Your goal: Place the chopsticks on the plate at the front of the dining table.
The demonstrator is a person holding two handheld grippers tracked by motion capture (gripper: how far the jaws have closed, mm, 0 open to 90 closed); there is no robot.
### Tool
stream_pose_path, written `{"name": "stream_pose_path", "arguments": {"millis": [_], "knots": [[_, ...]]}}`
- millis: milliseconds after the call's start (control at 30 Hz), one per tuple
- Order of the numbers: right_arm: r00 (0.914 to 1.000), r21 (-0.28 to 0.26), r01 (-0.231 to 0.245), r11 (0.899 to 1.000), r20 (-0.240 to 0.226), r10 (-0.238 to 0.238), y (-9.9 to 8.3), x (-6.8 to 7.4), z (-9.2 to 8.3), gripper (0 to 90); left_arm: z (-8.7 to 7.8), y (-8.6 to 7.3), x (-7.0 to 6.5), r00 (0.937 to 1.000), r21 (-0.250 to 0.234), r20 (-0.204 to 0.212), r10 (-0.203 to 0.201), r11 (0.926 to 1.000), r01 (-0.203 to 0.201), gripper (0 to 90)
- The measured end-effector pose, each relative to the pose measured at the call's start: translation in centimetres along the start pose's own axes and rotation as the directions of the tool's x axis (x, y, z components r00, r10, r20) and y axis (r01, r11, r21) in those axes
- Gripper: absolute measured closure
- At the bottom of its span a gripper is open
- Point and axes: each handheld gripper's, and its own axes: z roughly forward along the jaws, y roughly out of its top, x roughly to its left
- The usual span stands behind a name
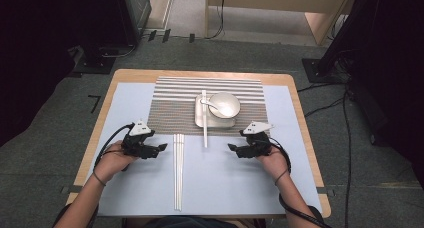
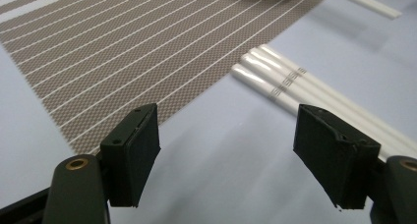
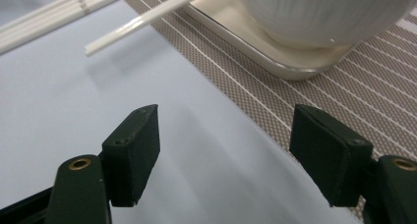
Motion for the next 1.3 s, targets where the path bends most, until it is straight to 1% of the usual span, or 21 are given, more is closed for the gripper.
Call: {"name": "stream_pose_path", "arguments": {"millis": [200,300,333,433,500,533,600,633,667,700,733,933,1100,1133,1200,1300], "knots": [[0.9998,0.008,-0.016,1.000,0.015,0.016,-1.0,-0.7,-0.3,26.7,-0.2,-0.6,0.7,0.9996,-0.011,-0.009,-0.026,0.9996,0.025,25.2],[0.9998,0.015,-0.014,1.000,0.017,0.013,-1.2,-0.8,-0.3,26.4,-0.2,-0.8,0.8,0.9995,-0.010,-0.012,-0.030,0.9995,0.030,25.2],[0.9997,0.025,-0.010,1.000,0.021,0.010,-1.4,-0.9,-0.3,26.0,-0.2,-0.9,0.9,0.9994,-0.010,-0.014,-0.033,0.9994,0.033,25.3],[0.9997,0.032,-0.014,0.999,0.022,0.013,-1.6,-1.0,-0.2,25.0,-0.1,-1.2,1.1,0.9991,-0.004,-0.021,-0.036,0.9993,0.036,25.3],[0.9998,0.031,-0.017,0.999,0.014,0.017,-1.6,-1.1,-0.2,23.5,-0.1,-1.4,1.2,0.9991,0.002,-0.028,-0.032,0.9995,0.032,25.3],[0.9999,0.032,-0.011,0.999,0.012,0.011,-1.6,-1.1,-0.1,22.2,-0.1,-1.5,1.3,0.9989,0.004,-0.035,-0.032,0.9995,0.032,25.3],[0.9999,0.036,-0.005,0.999,0.013,0.004,-1.6,-1.0,-0.1,21.3,-0.1,-1.6,1.4,0.9988,0.006,-0.035,-0.034,0.9994,0.034,25.2],[0.9998,0.045,0.013,0.999,0.017,-0.013,-1.6,-0.8,0.0,19.6,-0.1,-1.7,1.5,0.9987,0.003,-0.034,-0.037,0.9993,0.037,25.3],[0.9996,0.048,0.020,0.999,0.021,-0.021,-1.6,-0.7,0.0,19.5,-0.1,-1.8,1.6,0.9988,0.004,-0.033,-0.037,0.9993,0.037,25.3],[0.9996,0.048,0.020,0.999,0.021,-0.021,-1.6,-0.7,0.0,19.5,-0.1,-1.8,1.6,0.9988,0.004,-0.033,-0.037,0.9993,0.037,25.2],[0.9996,0.048,0.020,0.999,0.020,-0.021,-1.6,-0.8,0.0,19.4,-0.1,-1.8,1.7,0.9982,-0.002,-0.037,-0.047,0.9989,0.047,25.2],[0.9997,0.050,0.015,0.999,0.018,-0.016,-1.6,-0.8,0.0,19.2,-0.1,-1.9,1.6,0.9986,-0.002,-0.041,-0.033,0.9994,0.033,23.8],[0.9997,0.050,0.017,0.999,0.014,-0.018,-1.6,-0.8,0.1,18.2,0.0,-1.9,1.6,0.9986,-0.003,-0.043,-0.032,0.9995,0.032,23.7],[0.9998,0.053,0.019,0.998,0.006,-0.019,-1.6,-0.8,0.1,16.4,0.0,-1.9,1.6,0.9986,-0.002,-0.044,-0.031,0.9995,0.031,23.8],[0.9996,0.054,0.027,0.998,0.008,-0.027,-1.6,-0.8,0.1,16.1,0.0,-1.9,1.5,0.9985,0.001,-0.047,-0.028,0.9996,0.028,23.7],[0.9997,0.055,0.023,0.998,0.001,-0.023,-1.6,-0.8,0.1,14.4,0.0,-1.9,1.5,0.9985,0.002,-0.048,-0.025,0.9997,0.025,23.7]]}}
